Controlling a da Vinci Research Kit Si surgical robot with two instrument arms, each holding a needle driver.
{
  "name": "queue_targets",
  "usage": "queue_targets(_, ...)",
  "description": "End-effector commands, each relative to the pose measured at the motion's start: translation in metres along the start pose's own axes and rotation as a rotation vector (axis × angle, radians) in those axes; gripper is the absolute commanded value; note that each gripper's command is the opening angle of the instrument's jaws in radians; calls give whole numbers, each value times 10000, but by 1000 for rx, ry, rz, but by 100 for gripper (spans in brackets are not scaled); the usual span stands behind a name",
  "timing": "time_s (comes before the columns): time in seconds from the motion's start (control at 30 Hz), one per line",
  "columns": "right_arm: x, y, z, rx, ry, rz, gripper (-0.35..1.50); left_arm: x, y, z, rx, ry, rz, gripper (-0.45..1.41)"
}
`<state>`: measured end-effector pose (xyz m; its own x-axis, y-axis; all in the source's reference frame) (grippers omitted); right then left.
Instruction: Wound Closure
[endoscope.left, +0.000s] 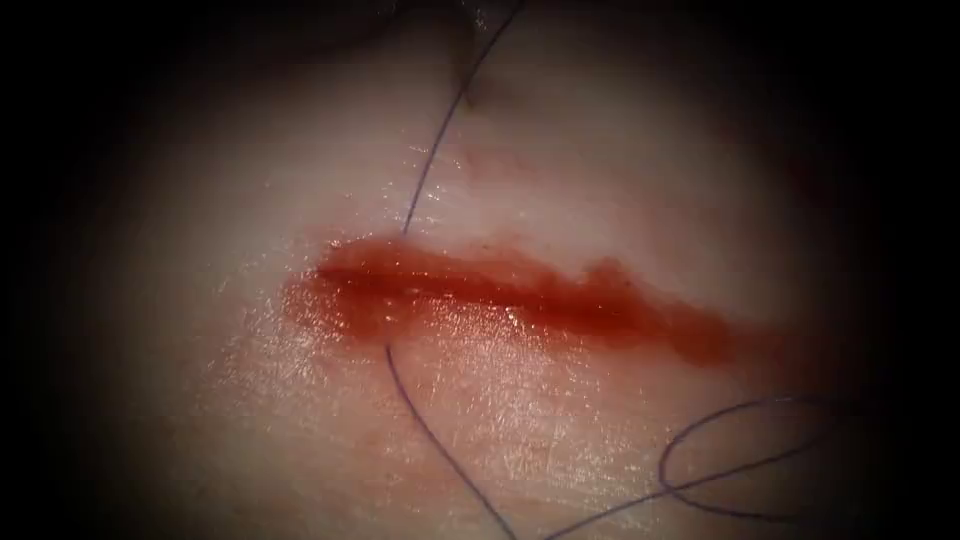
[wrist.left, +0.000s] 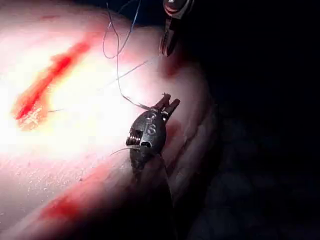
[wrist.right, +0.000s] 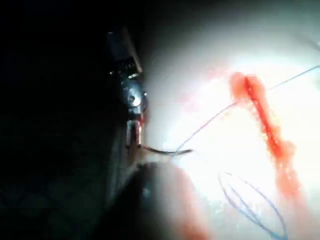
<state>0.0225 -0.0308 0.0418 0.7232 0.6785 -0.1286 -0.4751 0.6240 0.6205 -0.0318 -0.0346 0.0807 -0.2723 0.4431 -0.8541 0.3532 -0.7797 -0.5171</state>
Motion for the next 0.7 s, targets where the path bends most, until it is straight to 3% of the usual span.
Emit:
queue_targets(0.03,-10,7,0,-20,2,12,-35,-7,4,9,-3,2,-4,-45)
queue_targets(0.53,-52,64,-72,-119,72,81,-35,-7,5,6,-4,2,-3,-45)
queue_targets(0.7,-50,68,-71,-139,112,92,-35,-5,6,1,-1,4,-5,-45)
